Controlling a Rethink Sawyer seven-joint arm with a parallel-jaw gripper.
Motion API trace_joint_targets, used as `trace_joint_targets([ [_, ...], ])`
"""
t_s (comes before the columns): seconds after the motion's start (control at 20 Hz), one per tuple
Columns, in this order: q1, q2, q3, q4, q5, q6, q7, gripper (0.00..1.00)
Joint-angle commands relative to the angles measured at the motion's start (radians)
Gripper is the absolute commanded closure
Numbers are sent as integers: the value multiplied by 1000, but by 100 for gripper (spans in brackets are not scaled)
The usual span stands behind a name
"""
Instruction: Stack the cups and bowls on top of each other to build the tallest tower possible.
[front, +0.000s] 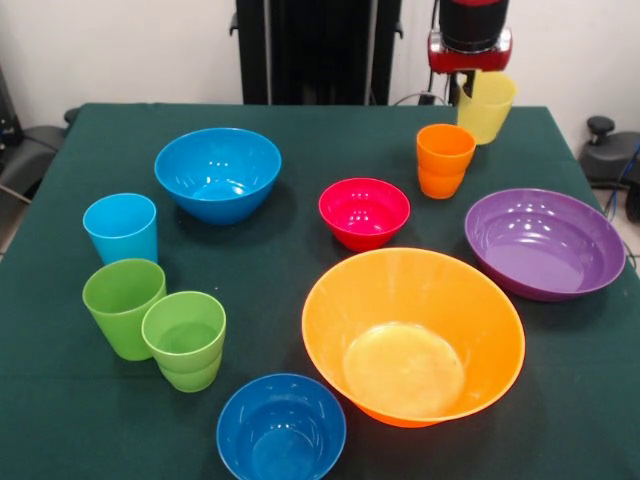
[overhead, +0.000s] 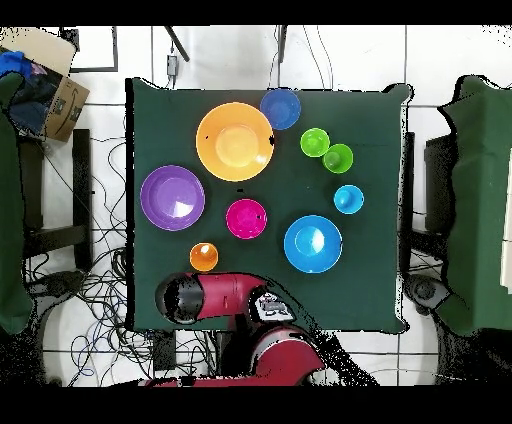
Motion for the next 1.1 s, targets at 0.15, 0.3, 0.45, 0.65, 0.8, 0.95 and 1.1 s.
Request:
trace_joint_targets([
  [0.15,-22,-59,107,29,20,146,64,100],
  [0.3,-30,-85,116,34,23,168,61,100],
  [0.45,-39,-106,120,31,22,184,56,100],
  [0.65,-55,-147,125,24,18,202,46,100],
  [0.8,-62,-175,125,16,13,217,38,100],
  [0.95,-71,-193,132,14,20,234,34,100],
  [1.1,-78,-200,137,6,18,233,33,100],
])
